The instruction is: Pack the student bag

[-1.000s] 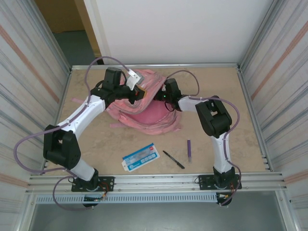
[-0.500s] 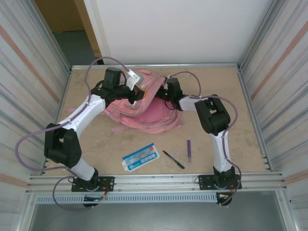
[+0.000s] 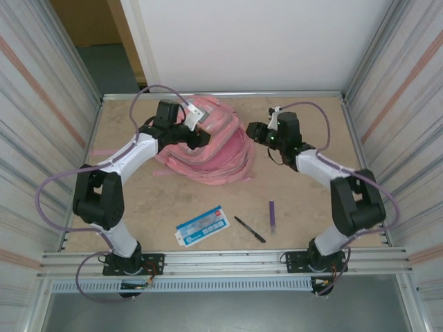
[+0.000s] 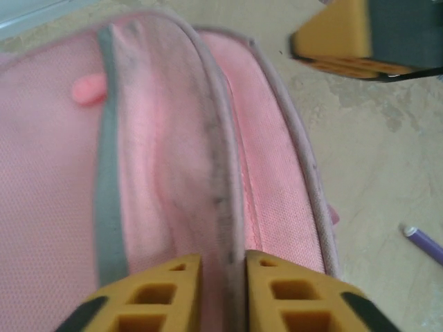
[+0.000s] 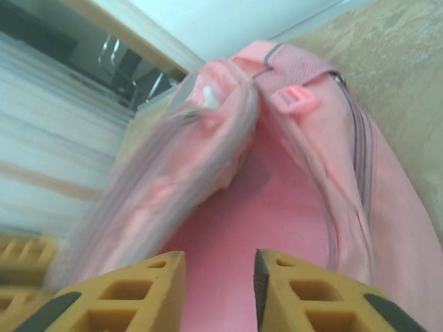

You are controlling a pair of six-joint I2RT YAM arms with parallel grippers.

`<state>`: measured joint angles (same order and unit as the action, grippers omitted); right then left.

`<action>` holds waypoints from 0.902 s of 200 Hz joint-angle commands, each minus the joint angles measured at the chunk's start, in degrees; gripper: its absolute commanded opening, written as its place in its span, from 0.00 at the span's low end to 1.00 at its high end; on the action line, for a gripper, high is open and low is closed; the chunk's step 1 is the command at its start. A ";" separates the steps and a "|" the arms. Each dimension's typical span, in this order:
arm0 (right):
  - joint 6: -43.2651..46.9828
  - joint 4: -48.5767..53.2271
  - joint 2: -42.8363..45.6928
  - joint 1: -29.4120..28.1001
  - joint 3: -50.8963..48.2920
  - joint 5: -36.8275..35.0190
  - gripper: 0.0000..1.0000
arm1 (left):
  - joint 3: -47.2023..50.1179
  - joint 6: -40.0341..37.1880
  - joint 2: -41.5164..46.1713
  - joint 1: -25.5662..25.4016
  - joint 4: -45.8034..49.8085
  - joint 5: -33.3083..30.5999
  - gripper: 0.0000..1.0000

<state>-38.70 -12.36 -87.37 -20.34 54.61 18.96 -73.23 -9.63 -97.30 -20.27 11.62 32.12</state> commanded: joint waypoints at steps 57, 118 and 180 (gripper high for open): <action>13.59 43.15 11.87 -19.75 2.06 -4.35 0.50 | 17.67 28.26 22.93 -6.64 11.37 -22.59 0.52; 13.00 42.95 -2.49 -32.00 4.60 0.76 0.50 | 27.23 48.50 31.49 -19.14 38.69 -18.52 0.49; 9.19 38.58 -11.23 -31.73 4.48 4.40 0.49 | 39.24 59.22 34.27 -24.69 28.62 -12.68 0.34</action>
<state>-28.45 26.92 -97.27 -52.49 58.08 22.50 -37.17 44.16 -62.48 -44.71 45.10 15.70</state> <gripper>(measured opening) 0.492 0.366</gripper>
